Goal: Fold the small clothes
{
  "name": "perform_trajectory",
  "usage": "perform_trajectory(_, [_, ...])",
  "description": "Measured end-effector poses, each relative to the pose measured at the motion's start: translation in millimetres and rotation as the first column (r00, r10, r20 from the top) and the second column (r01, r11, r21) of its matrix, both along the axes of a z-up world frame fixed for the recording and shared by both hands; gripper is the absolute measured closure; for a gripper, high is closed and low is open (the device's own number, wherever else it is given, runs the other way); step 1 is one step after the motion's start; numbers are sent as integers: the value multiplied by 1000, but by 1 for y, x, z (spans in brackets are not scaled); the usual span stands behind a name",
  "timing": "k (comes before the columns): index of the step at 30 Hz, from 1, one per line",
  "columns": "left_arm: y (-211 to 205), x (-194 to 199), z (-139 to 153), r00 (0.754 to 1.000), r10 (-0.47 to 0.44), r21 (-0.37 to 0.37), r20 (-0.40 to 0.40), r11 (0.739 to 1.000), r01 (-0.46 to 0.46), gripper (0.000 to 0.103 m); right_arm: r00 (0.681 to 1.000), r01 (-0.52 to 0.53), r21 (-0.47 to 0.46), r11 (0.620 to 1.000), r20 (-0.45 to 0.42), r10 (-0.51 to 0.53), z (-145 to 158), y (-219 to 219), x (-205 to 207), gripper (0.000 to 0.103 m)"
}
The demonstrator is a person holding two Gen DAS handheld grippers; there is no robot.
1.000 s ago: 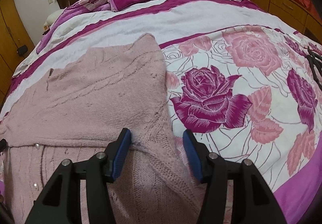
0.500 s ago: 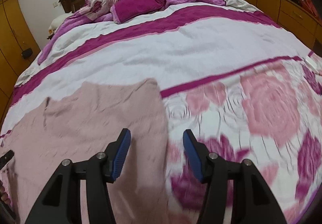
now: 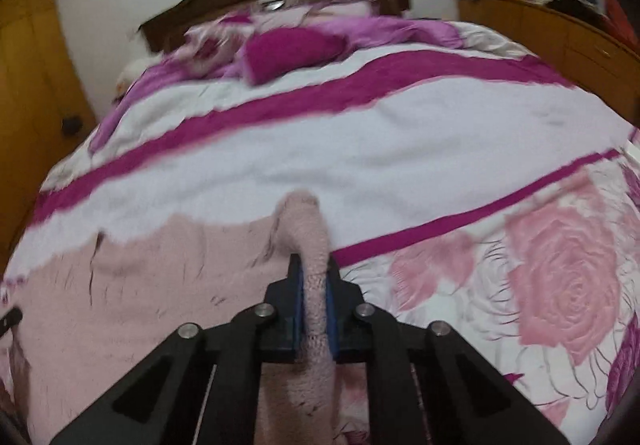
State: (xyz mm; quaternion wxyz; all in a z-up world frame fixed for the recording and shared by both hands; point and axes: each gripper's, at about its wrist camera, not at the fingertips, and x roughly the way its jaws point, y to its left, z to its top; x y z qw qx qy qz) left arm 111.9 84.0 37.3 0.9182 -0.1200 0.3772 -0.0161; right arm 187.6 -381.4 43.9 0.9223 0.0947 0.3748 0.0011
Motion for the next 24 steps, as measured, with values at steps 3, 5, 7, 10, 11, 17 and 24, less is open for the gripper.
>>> perform_trajectory(3, [-2, 17, -23, 994, -10, 15, -111, 1000, 12, 103, 997, 10, -26, 1000, -73, -12, -18, -2, 13, 94])
perform_trajectory(5, [-3, 21, -31, 992, -9, 27, -124, 1000, 12, 103, 993, 11, -56, 998, -113, -17, -33, 0, 19, 93])
perform_trajectory(7, [-4, 20, -29, 993, -8, 34, -122, 999, 12, 103, 993, 19, -61, 998, -115, -26, -36, 1, 21, 91])
perform_trajectory(10, [-3, 17, -26, 992, 0, 25, -127, 1000, 4, 103, 992, 22, -91, 996, -121, -33, -34, 5, 22, 85])
perform_trajectory(11, [-2, 14, -24, 992, 4, 19, -129, 1000, -2, 103, 992, 28, -96, 995, -123, -39, -33, 6, 21, 80])
perform_trajectory(17, [7, -4, -7, 990, 44, 23, -135, 999, -41, 98, 994, 36, -37, 999, -105, -40, -8, -2, -1, 56])
perform_trajectory(24, [43, -44, 15, 980, 164, 89, -112, 984, -154, 97, 996, -38, -71, 997, -80, 32, 33, 15, -46, 54])
